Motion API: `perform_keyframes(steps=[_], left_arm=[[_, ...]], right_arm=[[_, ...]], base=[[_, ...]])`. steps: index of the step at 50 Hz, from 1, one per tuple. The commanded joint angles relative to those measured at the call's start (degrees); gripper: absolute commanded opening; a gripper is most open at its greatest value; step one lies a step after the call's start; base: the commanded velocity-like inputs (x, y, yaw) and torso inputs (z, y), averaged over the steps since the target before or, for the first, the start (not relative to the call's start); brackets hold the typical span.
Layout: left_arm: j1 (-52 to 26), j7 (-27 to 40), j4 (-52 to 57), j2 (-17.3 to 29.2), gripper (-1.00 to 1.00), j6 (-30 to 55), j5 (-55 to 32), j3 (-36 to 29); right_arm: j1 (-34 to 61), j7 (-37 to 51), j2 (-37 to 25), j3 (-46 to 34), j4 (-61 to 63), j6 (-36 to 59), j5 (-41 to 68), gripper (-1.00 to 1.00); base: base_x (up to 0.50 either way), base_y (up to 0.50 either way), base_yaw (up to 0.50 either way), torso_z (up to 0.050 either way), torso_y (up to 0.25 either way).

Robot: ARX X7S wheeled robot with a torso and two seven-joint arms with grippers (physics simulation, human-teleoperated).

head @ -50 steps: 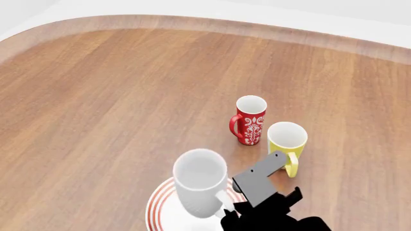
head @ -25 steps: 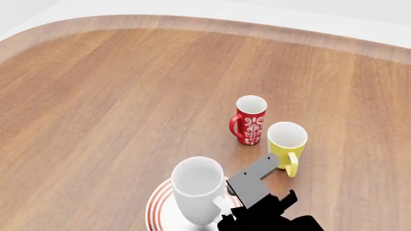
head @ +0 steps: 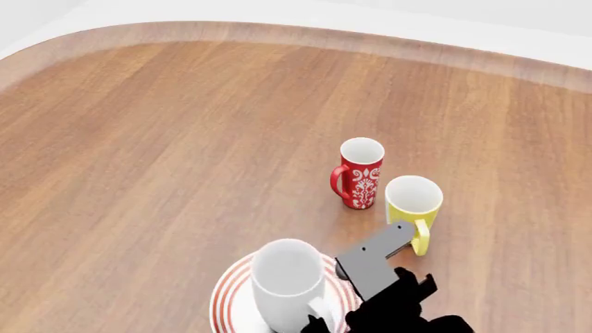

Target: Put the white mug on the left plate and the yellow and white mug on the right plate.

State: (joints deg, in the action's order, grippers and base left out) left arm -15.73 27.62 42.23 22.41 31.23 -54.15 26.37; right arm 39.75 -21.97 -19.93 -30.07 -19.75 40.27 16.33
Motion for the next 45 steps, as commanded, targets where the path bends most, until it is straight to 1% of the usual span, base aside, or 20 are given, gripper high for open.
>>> perform_keyframes(steps=[1,5,9,13,17,19,22,26,27,29,32,34,35,36,37,38,39,40,45], left_arm=[[-0.15,0.12,-0.11,0.10,1.00,-0.17,0.33,-0.61],[-0.31,0.12,-0.29,0.16,1.00,-0.18,0.60,-1.01],[-0.49,0.28,-0.35,0.36,1.00,-0.14,0.42,-0.99],[-0.67,0.31,-0.50,0.49,1.00,-0.15,0.39,-1.12],[-0.73,0.44,-0.45,0.64,1.00,-0.13,0.16,-1.07],[-0.71,0.49,-0.34,0.67,1.00,-0.14,0.12,-1.12],[-0.68,0.55,-0.27,0.70,1.00,-0.17,0.14,-1.23],[-0.59,0.63,-0.15,0.70,1.00,-0.22,0.11,-1.33],[-0.51,0.61,-0.09,0.68,1.00,-0.24,0.20,-1.44],[-0.43,0.56,-0.06,0.69,1.00,-0.30,0.19,-1.49],[-0.28,0.60,0.05,0.77,1.00,-0.37,-0.02,-1.31],[-0.20,0.63,0.08,0.76,1.00,-0.43,-0.05,-1.28],[-0.09,0.62,0.19,0.74,1.00,-0.47,-0.04,-1.31],[-0.03,0.59,0.24,0.72,1.00,-0.52,-0.02,-1.34],[0.05,0.54,0.23,0.70,1.00,-0.55,-0.03,-1.40],[0.04,0.53,0.23,0.73,1.00,-0.56,-0.04,-1.42],[0.07,0.57,0.26,0.76,1.00,-0.57,-0.10,-1.36],[0.11,0.58,0.27,0.81,1.00,-0.59,-0.15,-1.30],[0.14,0.63,0.25,0.87,1.00,-0.68,-0.19,-1.36]], right_arm=[[-7.42,2.60,-5.86,6.03,12.71,3.10,4.32,1.00],[-10.58,3.79,-8.27,9.20,18.47,4.45,6.55,1.00],[-14.34,5.86,-10.08,14.55,26.78,3.36,9.42,1.00],[-17.45,7.66,-9.72,20.81,34.11,-1.70,12.19,1.00],[-18.33,9.53,-8.69,23.67,36.83,-4.32,12.76,1.00],[-19.17,9.28,-7.92,26.91,38.27,-6.18,15.34,1.00],[-19.05,10.81,-6.38,29.37,37.10,-8.39,15.54,1.00],[-17.71,13.35,-4.02,31.46,35.21,-8.86,16.34,1.00],[-16.30,16.06,-3.03,32.03,33.55,-8.29,15.40,1.00],[-15.29,18.02,-2.26,32.17,32.17,-7.98,14.49,1.00],[-12.25,24.26,-0.83,30.04,27.58,-7.85,8.39,1.00],[-11.17,25.99,-0.40,29.68,25.92,-6.21,7.61,1.00],[-10.18,28.85,-0.51,27.53,24.09,-6.20,3.63,1.00],[-9.40,29.77,-0.57,26.52,22.96,-4.59,2.62,1.00],[-8.99,32.47,-0.19,25.81,21.13,-4.68,0.16,1.00],[-8.62,32.15,-0.29,25.33,20.23,-3.76,0.19,1.00],[-8.93,29.66,0.27,27.40,19.92,-3.59,3.75,1.00],[-9.08,30.80,0.56,27.98,19.79,-4.36,3.25,1.00],[-9.08,30.85,0.53,27.93,19.77,-4.39,3.32,1.00]], base=[[0.00,0.00,0.00,0.000,0.000],[0.00,0.00,0.00,0.000,0.000],[0.00,0.00,0.00,0.000,0.000],[0.00,0.00,0.00,0.000,0.000],[0.00,0.00,0.00,0.000,0.000],[0.00,0.00,0.00,0.000,0.000],[0.00,0.00,0.00,0.000,0.000],[0.00,0.00,0.00,0.000,0.000],[0.00,0.00,0.00,0.000,0.000],[0.00,0.00,0.00,0.000,0.000],[0.00,0.00,0.00,0.000,0.000],[0.00,0.00,0.00,0.000,0.000],[0.00,0.00,0.00,0.000,0.000],[0.00,0.00,0.00,0.000,0.000],[0.00,0.00,0.00,0.000,0.000],[0.00,0.00,0.00,0.000,0.000],[0.00,0.00,0.00,0.000,0.000],[0.00,0.00,0.00,0.000,0.000],[0.00,0.00,0.00,0.000,0.000]])
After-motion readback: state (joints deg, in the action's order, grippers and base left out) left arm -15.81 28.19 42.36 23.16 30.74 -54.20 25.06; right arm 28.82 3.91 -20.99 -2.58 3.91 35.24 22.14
